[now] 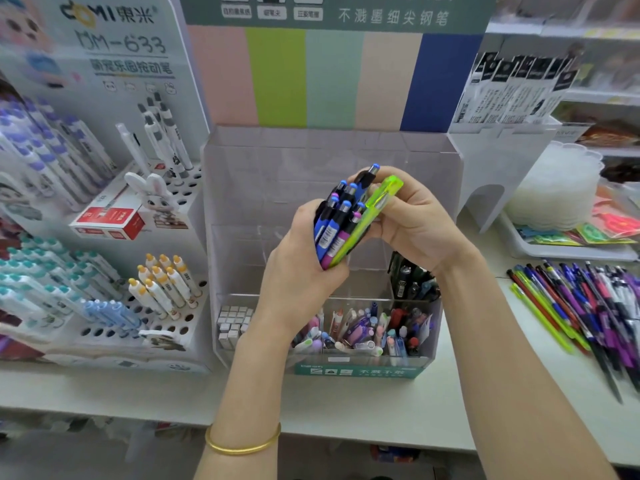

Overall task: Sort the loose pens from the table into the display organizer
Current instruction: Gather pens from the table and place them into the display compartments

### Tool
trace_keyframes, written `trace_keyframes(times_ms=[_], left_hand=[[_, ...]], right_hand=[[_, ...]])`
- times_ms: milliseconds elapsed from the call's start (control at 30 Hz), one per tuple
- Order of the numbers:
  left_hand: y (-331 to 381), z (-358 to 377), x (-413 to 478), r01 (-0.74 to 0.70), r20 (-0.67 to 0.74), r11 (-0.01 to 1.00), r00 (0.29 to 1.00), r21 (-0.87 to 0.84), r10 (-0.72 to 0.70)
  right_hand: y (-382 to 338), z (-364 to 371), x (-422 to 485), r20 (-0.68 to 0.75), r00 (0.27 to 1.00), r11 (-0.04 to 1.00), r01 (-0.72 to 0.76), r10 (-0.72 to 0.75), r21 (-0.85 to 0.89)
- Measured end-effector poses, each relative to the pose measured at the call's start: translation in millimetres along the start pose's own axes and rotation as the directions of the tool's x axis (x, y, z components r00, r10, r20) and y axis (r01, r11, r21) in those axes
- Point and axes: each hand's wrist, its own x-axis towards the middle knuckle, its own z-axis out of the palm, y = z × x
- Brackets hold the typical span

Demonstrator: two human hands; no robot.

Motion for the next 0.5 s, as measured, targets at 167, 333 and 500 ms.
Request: trace_keyframes(times_ms=[167,333,500], left_hand=[[5.4,-0.4,4.5,0.197,0.188,0.936,0.971,-0.291,-0.146],[4.1,0.0,10.3,0.388,0.401,0.811,0.891,-0.438,-0.210],[-2.4,3.9,17.1,0.450,0.489,0.748,0.850,-0.487,-0.193]], right_hand=[[-1.8,4.2,5.0,-0.148,0.989,0.990,0.005,-0.026,-0.139],[-7.4,3.5,8.7,-0.334,0.942,0.956,-0.081,-0.019,-0.282],[-11.1,4.6,9.4,-0.485,0.871,0.919,-0.123,-0.081,-0.374]])
